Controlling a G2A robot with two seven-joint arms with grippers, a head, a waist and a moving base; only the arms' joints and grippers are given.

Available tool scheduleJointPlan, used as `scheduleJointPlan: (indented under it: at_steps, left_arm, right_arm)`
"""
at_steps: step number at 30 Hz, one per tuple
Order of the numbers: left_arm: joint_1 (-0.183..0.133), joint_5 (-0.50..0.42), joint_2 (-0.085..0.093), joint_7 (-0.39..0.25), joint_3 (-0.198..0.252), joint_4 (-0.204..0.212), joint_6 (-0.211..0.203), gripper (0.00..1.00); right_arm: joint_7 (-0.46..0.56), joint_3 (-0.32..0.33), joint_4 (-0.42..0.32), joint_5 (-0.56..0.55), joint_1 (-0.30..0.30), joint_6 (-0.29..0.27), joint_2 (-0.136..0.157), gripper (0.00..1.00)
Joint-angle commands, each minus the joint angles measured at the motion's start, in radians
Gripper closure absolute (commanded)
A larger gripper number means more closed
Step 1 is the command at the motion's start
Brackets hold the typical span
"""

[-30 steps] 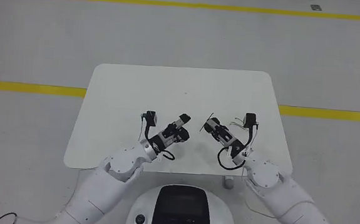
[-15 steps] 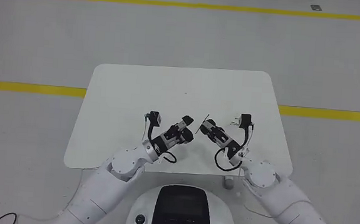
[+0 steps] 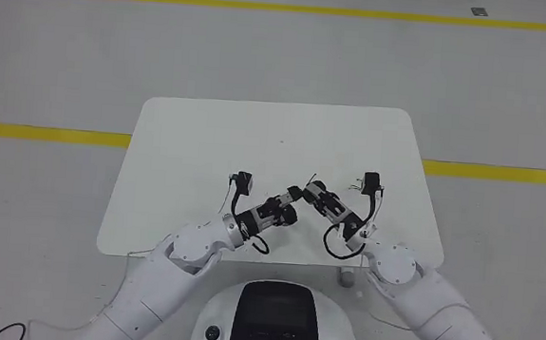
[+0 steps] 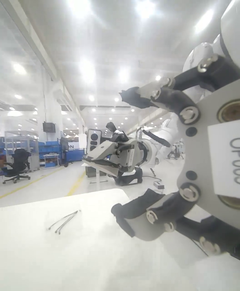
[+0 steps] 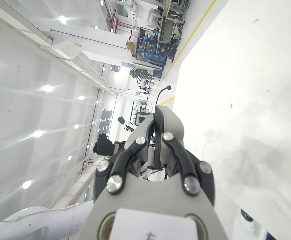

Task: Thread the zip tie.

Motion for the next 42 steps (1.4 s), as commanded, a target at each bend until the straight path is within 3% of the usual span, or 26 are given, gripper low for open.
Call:
scheduleJointPlan:
  at_steps: [1,31,32,34,36,42]
  left_arm:
    - [-0.005,0.011,0.000,0.013,0.001,0.001,0.001,0.00]
    - [-0.008,-0.071,-0.005,0.035,0.009,0.002,-0.017,0.00]
    - [-0.009,-0.071,-0.005,0.035,0.010,0.003,-0.017,0.05]
    - [-0.010,-0.071,-0.006,0.035,0.012,0.006,-0.017,0.32]
    - [-0.011,-0.071,-0.006,0.037,0.013,0.009,-0.016,0.51]
    - [-0.013,-0.066,-0.006,0.041,0.017,0.012,-0.014,0.60]
  right_arm:
    - [-0.001,0.002,0.003,0.001,0.001,0.002,-0.005,1.00]
    - [-0.016,0.042,-0.017,-0.052,-0.036,0.032,-0.033,1.00]
    - [-0.015,0.045,-0.018,-0.053,-0.038,0.033,-0.034,1.00]
    - [-0.013,0.051,-0.018,-0.057,-0.043,0.033,-0.037,1.00]
    - [-0.011,0.057,-0.018,-0.060,-0.047,0.033,-0.039,1.00]
    - [0.003,0.072,-0.018,-0.068,-0.055,0.032,-0.047,1.00]
